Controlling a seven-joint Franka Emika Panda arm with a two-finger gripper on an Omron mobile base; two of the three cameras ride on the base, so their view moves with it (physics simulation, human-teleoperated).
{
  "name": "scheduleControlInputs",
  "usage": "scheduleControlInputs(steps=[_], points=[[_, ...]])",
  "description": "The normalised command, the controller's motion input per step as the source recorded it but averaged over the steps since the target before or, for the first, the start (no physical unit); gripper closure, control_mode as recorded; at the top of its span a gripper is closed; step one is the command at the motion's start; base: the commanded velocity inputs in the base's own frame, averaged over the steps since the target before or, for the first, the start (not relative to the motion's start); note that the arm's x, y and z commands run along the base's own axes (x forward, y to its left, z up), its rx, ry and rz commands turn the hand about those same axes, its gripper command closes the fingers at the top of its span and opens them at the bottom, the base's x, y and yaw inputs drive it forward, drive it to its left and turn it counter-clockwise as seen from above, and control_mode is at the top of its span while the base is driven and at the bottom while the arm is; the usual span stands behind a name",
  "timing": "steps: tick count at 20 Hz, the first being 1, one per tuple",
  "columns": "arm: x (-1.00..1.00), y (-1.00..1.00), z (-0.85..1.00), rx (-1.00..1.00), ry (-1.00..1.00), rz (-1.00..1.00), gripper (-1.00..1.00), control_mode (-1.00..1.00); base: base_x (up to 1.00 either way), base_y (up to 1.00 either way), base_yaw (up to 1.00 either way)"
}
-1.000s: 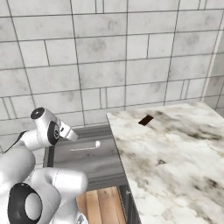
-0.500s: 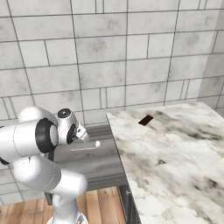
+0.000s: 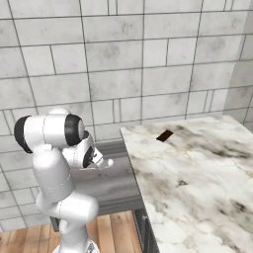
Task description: Pick the ladle from the drawer and place it on the counter.
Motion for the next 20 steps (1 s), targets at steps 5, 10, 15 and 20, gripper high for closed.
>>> scheduleControlInputs(steps=[5,10,15,20], points=[[0.73,0.00,-0.39,0.00,0.14,0.00,-1.00,-1.00,0.00,0.00,0.00],[0.71,0.01,-0.52,0.00,0.15,0.00,-1.00,-1.00,0.00,0.00,0.00],[0.38,0.05,-0.54,0.00,0.10,0.00,-1.00,-1.00,0.00,0.00,0.00],[-0.17,0.00,-0.70,0.00,0.02,-0.02,-1.00,-1.00,0.00,0.00,0.00]])
